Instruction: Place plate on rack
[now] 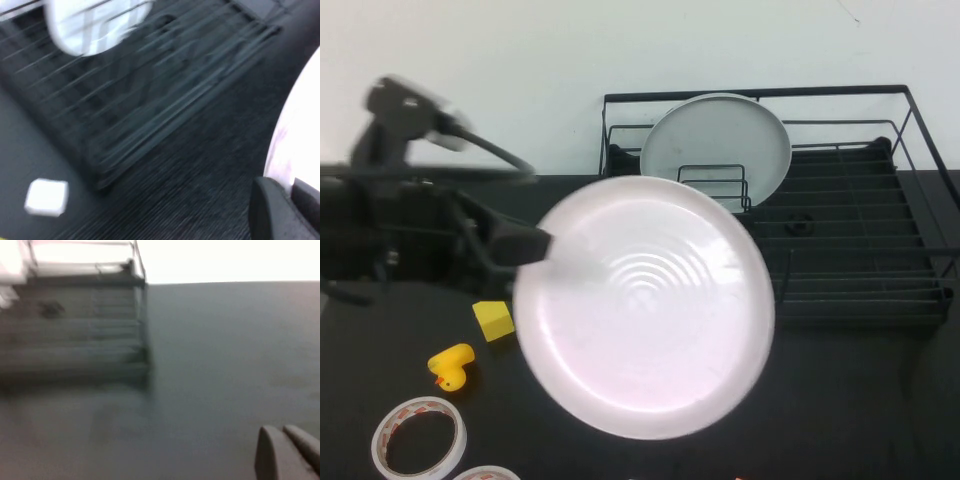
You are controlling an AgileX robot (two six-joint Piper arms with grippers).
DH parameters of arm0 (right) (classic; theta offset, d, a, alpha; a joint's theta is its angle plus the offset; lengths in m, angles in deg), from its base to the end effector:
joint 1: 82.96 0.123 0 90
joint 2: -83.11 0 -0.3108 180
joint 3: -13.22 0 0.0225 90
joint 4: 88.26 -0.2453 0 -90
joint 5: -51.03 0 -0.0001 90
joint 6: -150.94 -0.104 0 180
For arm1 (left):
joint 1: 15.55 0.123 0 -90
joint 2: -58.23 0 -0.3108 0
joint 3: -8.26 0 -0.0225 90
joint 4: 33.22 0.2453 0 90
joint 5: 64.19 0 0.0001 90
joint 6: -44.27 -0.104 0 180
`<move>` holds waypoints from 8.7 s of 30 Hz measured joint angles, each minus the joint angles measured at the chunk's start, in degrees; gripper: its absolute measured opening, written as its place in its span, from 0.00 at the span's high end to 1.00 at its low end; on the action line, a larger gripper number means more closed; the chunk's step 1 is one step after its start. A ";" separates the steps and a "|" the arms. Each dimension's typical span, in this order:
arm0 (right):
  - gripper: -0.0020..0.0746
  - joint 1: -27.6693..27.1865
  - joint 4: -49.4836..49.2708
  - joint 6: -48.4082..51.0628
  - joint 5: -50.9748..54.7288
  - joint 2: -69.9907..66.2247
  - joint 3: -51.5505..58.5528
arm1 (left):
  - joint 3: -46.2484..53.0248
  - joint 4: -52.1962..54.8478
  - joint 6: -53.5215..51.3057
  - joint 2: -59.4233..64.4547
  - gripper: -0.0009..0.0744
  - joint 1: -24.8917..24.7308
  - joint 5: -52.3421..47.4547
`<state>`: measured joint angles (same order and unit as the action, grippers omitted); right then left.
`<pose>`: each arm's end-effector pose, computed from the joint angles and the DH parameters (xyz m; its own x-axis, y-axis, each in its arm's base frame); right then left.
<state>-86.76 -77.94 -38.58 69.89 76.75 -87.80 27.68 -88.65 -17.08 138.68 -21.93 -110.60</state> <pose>0.0341 -0.0083 0.1747 -0.2405 0.0115 -0.9706 0.1212 0.9925 -0.0183 0.2487 -0.0903 0.3552 -0.4700 0.2797 -0.8372 0.6992 0.6969 -0.1597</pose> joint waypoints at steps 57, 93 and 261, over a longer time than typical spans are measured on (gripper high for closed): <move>0.30 4.14 -87.47 80.77 43.90 -81.32 -57.26 | 0.11 -9.26 -1.85 2.87 0.99 -14.20 13.80; 0.81 12.56 -74.78 87.51 32.75 -85.62 -63.35 | 0.11 -10.54 -3.10 0.02 0.40 -14.20 16.33; 0.98 17.19 -45.12 65.04 50.68 -112.63 -120.80 | 26.78 32.53 45.44 -27.47 0.99 -14.09 11.80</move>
<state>-69.57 -123.06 26.46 120.57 -35.88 -208.59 54.46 -56.12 28.36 111.21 -36.02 -98.80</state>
